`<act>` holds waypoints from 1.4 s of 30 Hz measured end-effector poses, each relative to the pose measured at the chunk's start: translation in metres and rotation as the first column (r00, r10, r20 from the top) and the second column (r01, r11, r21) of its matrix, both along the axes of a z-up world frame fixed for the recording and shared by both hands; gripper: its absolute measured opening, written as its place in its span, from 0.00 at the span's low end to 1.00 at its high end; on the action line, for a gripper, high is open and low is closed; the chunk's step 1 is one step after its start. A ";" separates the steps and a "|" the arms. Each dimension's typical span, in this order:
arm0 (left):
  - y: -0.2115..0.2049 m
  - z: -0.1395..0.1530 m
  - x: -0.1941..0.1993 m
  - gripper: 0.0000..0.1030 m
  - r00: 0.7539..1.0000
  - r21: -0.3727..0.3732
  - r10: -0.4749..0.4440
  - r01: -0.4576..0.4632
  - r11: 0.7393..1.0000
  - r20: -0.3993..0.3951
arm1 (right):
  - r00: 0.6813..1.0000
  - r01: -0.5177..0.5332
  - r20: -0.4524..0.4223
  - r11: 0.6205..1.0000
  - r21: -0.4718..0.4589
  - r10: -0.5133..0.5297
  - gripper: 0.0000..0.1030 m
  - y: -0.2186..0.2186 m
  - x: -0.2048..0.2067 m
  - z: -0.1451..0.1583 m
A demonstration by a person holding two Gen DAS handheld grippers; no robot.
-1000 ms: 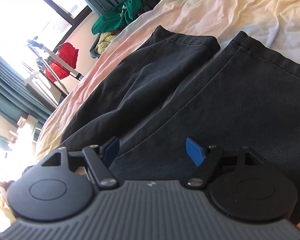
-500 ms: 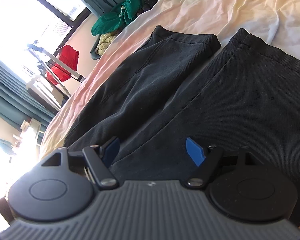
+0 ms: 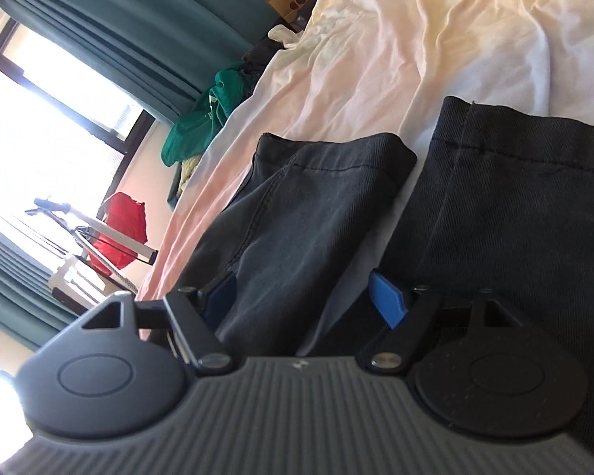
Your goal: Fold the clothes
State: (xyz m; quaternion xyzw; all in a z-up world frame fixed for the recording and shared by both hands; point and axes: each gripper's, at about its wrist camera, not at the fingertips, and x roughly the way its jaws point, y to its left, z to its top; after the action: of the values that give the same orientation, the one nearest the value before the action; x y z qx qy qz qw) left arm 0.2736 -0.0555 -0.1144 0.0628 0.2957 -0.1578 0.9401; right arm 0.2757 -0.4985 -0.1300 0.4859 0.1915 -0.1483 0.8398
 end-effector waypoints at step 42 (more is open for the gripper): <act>0.059 0.044 -0.068 0.47 0.990 -0.242 -0.013 -0.022 0.970 -0.142 | 0.983 0.102 -0.137 0.982 -0.157 -0.124 0.39 -0.059 0.012 0.014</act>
State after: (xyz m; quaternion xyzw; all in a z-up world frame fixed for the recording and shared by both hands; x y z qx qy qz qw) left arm 0.2052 0.0035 -0.0705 -0.0652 0.3405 -0.1946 0.9176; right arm 0.2876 -0.5574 -0.1155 0.4193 0.2130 -0.2453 0.8477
